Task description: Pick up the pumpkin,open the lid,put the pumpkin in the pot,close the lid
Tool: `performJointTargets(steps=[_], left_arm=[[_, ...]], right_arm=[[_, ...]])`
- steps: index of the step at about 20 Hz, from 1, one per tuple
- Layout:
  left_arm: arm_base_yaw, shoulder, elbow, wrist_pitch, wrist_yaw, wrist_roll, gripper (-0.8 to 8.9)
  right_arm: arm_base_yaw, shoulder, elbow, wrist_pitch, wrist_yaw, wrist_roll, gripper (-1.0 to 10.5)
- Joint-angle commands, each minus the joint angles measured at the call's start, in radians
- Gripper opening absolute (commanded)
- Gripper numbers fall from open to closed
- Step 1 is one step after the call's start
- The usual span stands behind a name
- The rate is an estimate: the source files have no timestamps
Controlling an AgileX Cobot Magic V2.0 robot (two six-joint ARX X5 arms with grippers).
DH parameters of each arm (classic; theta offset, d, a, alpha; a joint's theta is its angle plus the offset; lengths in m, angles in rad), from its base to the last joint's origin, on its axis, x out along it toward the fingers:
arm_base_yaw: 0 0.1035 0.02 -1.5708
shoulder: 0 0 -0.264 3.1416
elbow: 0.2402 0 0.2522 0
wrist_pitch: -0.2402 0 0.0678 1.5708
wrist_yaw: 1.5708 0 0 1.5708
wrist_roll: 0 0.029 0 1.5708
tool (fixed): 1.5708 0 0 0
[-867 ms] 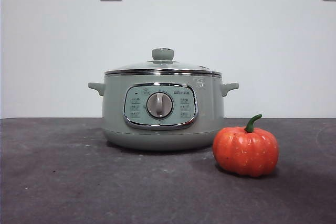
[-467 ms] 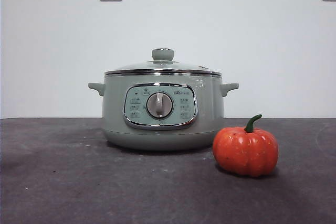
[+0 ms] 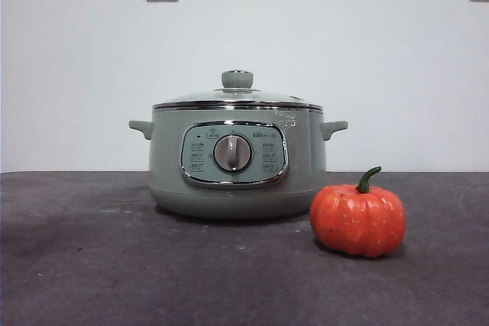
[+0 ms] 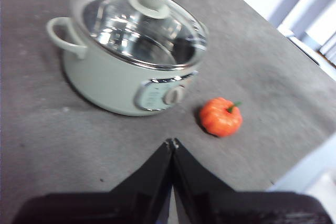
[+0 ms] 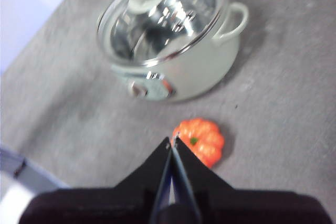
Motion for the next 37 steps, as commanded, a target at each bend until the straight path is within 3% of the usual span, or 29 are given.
performJointTargets(steps=[1, 7, 9, 10, 12, 13, 23, 26, 33, 35, 37], left_arm=[[-0.001, 0.021, 0.039, -0.055, 0.029, 0.077, -0.08], [-0.023, 0.031, 0.058, -0.122, 0.043, 0.098, -0.08], [-0.027, 0.031, 0.058, -0.119, 0.042, 0.098, 0.12], [-0.027, 0.031, 0.058, -0.119, 0.039, 0.097, 1.26], [-0.027, 0.031, 0.058, -0.116, 0.038, 0.094, 5.83], [-0.027, 0.031, 0.058, -0.113, 0.038, 0.094, 6.71], [-0.027, 0.031, 0.058, -0.113, 0.038, 0.086, 6.67], [-0.027, 0.031, 0.064, -0.109, 0.039, 0.086, 6.67], [-0.027, 0.031, 0.08, -0.106, 0.039, 0.068, 6.67], [-0.027, 0.031, 0.08, -0.109, 0.038, 0.068, 6.67], [-0.027, 0.031, 0.08, -0.11, 0.039, 0.068, 6.67]], right_arm=[[0.031, 0.022, 0.033, -0.069, 0.001, -0.08, -0.1], [0.08, 0.028, 0.035, -0.122, 0.004, -0.105, -0.1], [0.081, 0.028, 0.035, -0.122, 0.003, -0.103, 0.5], [0.081, 0.028, 0.035, -0.122, 0.003, -0.095, 1.6], [0.081, 0.029, 0.035, -0.121, 0.004, -0.069, 5.2], [0.081, 0.029, 0.035, -0.121, 0.004, -0.06, 6.6], [0.083, 0.042, 0.035, -0.121, 0.006, -0.038, 6.9], [0.124, 0.092, 0.035, -0.106, 0.012, -0.031, 6.9], [0.293, 0.349, 0.035, -0.003, 0.242, -0.028, 6.9], [0.322, 0.432, 0.035, 0.042, 0.248, -0.027, 6.9], [0.352, 0.525, 0.035, 0.08, 0.314, -0.023, 6.9]])
